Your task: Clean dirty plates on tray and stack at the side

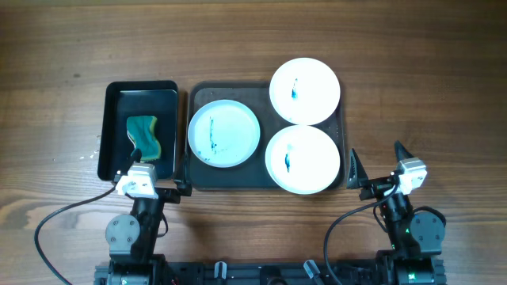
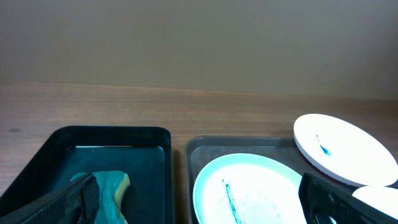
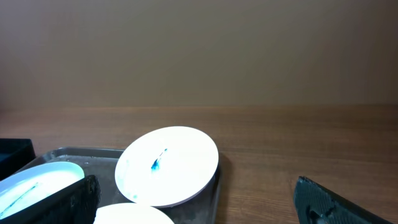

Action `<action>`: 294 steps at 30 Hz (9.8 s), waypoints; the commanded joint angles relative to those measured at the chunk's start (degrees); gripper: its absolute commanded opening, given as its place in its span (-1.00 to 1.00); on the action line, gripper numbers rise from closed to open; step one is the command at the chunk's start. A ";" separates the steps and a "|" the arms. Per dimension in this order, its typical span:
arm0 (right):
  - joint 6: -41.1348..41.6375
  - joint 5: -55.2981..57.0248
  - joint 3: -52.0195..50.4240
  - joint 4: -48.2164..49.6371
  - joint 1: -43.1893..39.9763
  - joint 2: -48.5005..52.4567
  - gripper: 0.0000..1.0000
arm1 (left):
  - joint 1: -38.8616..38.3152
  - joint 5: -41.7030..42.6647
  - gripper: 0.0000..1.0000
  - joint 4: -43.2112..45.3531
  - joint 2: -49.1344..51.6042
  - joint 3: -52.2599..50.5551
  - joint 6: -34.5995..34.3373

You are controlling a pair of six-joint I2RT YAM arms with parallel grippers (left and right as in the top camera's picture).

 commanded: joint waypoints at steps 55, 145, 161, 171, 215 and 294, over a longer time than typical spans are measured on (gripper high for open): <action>0.87 0.59 -0.15 0.24 0.26 0.50 0.99 | 0.07 -0.55 1.00 -0.04 -0.35 -0.44 0.90; 3.61 -23.87 54.25 -37.03 0.28 67.10 0.98 | 0.07 15.78 1.00 -54.93 68.65 77.64 0.48; 9.25 -14.25 62.60 -44.70 11.80 73.79 0.78 | 4.04 -3.06 0.99 -71.84 69.57 80.15 -7.08; 17.31 -10.56 71.10 -46.34 20.61 84.08 0.65 | 4.04 -0.76 0.94 -69.88 81.79 80.15 -7.04; 23.34 5.18 75.93 -29.18 32.70 116.10 -0.62 | 5.49 -4.46 1.00 -58.45 90.90 80.15 -13.09; 23.19 2.05 75.95 -24.68 32.68 117.79 -0.91 | 11.69 0.96 1.00 -47.71 104.98 69.42 -1.01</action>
